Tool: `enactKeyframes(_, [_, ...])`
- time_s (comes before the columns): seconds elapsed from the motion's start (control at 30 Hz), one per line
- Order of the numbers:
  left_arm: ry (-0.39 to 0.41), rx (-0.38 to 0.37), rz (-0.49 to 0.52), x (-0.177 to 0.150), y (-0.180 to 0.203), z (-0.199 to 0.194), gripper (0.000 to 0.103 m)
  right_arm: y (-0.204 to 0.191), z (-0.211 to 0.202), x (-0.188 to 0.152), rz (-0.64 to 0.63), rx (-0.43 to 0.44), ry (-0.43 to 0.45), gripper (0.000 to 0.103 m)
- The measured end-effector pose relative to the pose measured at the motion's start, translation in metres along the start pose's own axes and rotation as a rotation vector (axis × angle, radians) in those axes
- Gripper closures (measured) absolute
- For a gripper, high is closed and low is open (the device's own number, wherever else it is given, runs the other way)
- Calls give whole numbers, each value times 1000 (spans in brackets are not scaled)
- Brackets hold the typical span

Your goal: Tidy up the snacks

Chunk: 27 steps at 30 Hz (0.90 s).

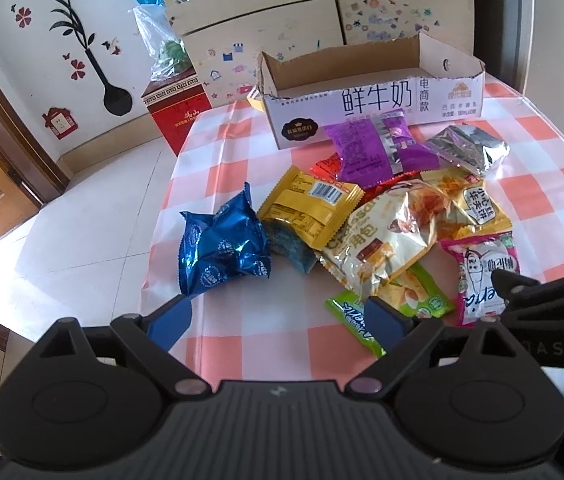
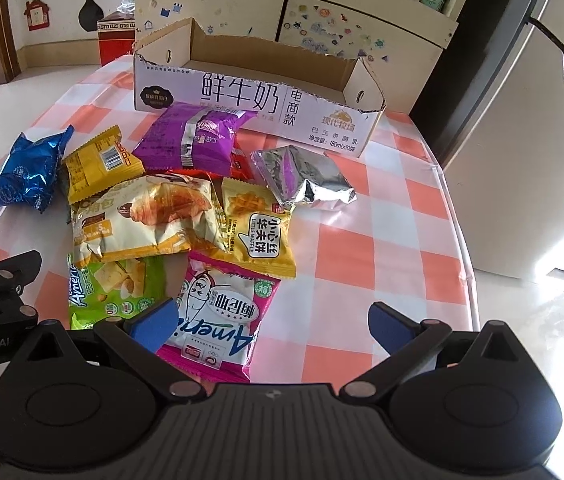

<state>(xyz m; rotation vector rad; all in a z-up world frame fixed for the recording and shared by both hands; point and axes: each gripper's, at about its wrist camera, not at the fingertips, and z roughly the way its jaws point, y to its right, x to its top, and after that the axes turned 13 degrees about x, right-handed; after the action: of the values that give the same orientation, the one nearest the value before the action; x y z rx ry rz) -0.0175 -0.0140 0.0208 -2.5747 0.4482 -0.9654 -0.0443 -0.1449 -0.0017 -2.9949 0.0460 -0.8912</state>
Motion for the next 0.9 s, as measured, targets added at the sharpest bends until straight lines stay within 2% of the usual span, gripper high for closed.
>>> enactKeyframes(0.3, [-1,-14,-5,-2,-1,0,10,0,1,-2,-13,5,1,0])
enactKeyframes(0.43, [7,-26,-18,-1,-8,0,10,9,-3,-4,17,67,38,0])
enactKeyframes(0.67, [9,-32,-134,12,-59,5,10,43,-21,-5,147,182,100,0])
enactKeyframes(0.9, [13,-9,-145,23,-95,20,10,57,-27,-5,130,258,74,0])
